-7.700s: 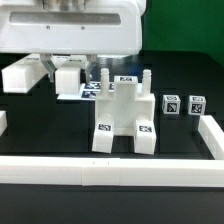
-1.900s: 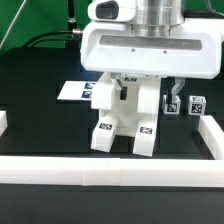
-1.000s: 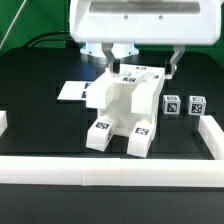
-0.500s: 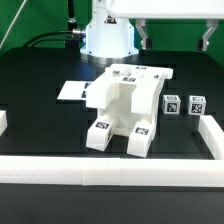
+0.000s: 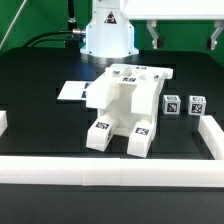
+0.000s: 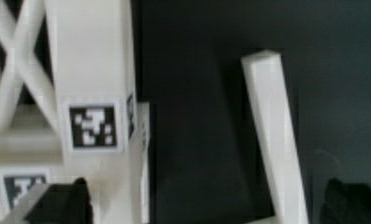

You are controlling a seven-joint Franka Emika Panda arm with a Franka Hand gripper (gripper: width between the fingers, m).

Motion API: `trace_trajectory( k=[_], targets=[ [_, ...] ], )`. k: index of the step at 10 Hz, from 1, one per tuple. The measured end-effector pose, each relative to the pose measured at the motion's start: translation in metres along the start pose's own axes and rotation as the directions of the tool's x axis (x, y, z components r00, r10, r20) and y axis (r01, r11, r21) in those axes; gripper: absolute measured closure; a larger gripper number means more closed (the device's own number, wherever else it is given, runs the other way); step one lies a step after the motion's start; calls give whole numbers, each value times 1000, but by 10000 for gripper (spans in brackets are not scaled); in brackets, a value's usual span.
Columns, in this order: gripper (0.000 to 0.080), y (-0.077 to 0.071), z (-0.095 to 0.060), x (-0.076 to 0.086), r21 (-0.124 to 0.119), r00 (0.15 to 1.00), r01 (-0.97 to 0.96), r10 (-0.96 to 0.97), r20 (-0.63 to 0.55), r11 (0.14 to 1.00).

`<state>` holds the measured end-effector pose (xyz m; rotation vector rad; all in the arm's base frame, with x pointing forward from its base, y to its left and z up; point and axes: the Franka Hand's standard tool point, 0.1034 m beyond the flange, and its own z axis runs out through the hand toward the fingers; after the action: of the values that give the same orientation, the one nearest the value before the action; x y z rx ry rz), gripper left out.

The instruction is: Assemble chair

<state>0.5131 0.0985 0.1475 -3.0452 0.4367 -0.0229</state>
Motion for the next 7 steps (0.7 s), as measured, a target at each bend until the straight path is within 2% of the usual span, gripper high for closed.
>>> trace_trajectory(
  k=[1, 2, 6, 7],
  targets=[
    [150, -9, 1, -17, 4, 999, -36, 36, 4, 999],
    [150, -19, 5, -26, 5, 998, -61, 61, 5, 998],
    [150, -20, 7, -29, 3, 998, -57, 57, 6, 998],
    [150, -24, 15, -47, 0, 997, -74, 74, 12, 997]
  ],
)
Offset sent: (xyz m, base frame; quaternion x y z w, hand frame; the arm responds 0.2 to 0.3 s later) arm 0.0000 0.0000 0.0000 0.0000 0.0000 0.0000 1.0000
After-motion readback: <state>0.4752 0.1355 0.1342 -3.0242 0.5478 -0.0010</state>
